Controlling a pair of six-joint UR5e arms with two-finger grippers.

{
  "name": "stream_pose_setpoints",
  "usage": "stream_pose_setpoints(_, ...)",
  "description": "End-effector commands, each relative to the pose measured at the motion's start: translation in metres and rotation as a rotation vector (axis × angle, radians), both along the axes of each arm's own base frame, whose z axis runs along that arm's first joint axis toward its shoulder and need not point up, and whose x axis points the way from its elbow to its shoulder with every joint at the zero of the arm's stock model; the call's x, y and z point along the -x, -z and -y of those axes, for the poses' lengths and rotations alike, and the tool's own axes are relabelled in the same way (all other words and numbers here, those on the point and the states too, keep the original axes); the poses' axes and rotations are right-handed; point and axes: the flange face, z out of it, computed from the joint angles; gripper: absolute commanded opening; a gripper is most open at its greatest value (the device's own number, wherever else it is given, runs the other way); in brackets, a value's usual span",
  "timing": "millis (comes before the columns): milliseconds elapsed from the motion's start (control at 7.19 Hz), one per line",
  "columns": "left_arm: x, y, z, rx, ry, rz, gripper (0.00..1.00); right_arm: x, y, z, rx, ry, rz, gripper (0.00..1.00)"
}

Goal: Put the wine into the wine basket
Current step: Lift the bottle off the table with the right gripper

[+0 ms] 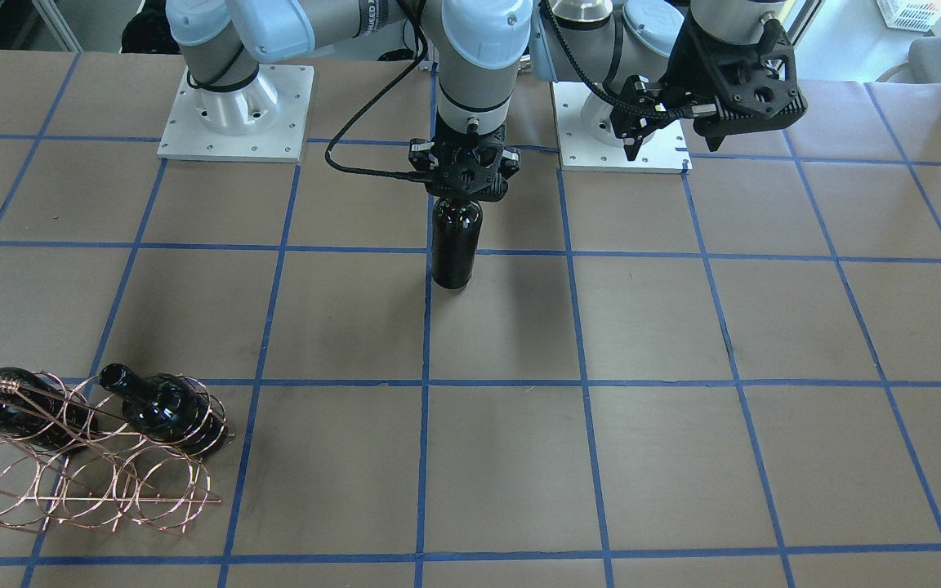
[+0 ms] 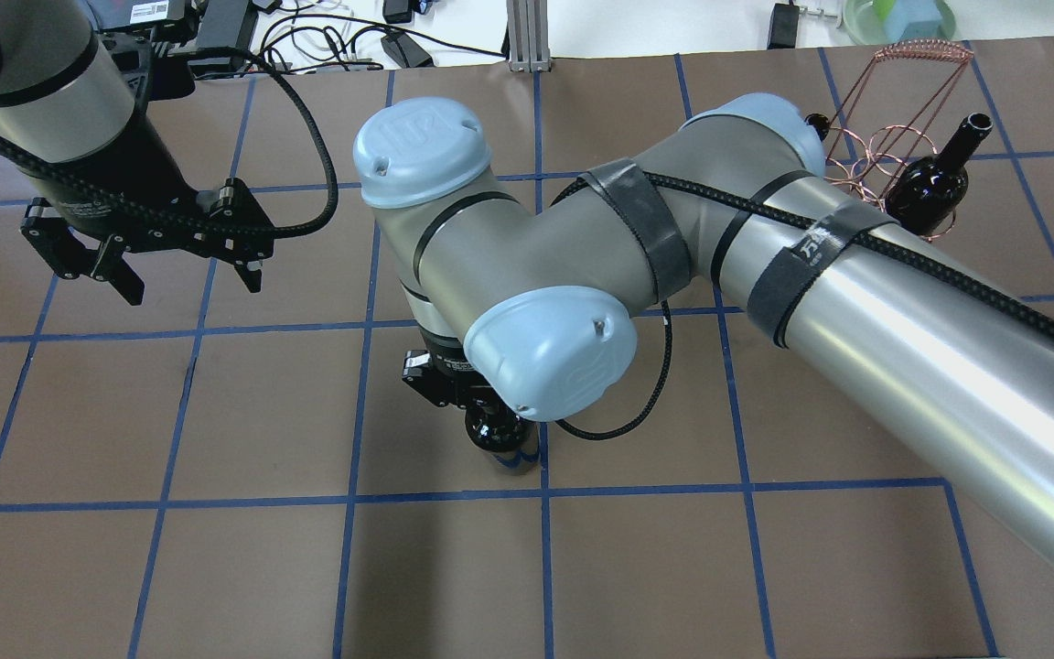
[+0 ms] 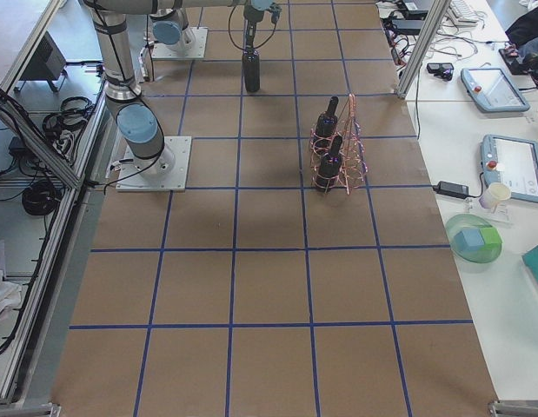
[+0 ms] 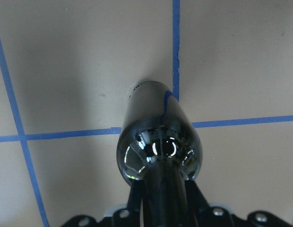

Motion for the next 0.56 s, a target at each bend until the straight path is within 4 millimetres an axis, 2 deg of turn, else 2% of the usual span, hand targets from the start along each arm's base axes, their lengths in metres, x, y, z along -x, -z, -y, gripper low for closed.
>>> stream_pose_setpoints(0,0.001,0.0,0.0,0.0,0.002,0.001,1.0,0.026,-0.041,0.025,0.055,0.047,0.025,0.0)
stream_pose_setpoints(139,0.001,0.0,0.0,0.0,0.002,0.001,1.0,0.05,-0.071,0.04,0.064,0.008,0.038,0.0)
stream_pose_setpoints(278,0.001,0.001,0.0,-0.001,0.002,0.001,1.0,0.085,-0.104,0.054,0.077,-0.027,0.041,0.0)
stream_pose_setpoints(417,0.001,0.001,0.0,-0.001,0.0,0.001,1.0,0.122,-0.125,0.061,0.088,-0.098,0.028,0.0)
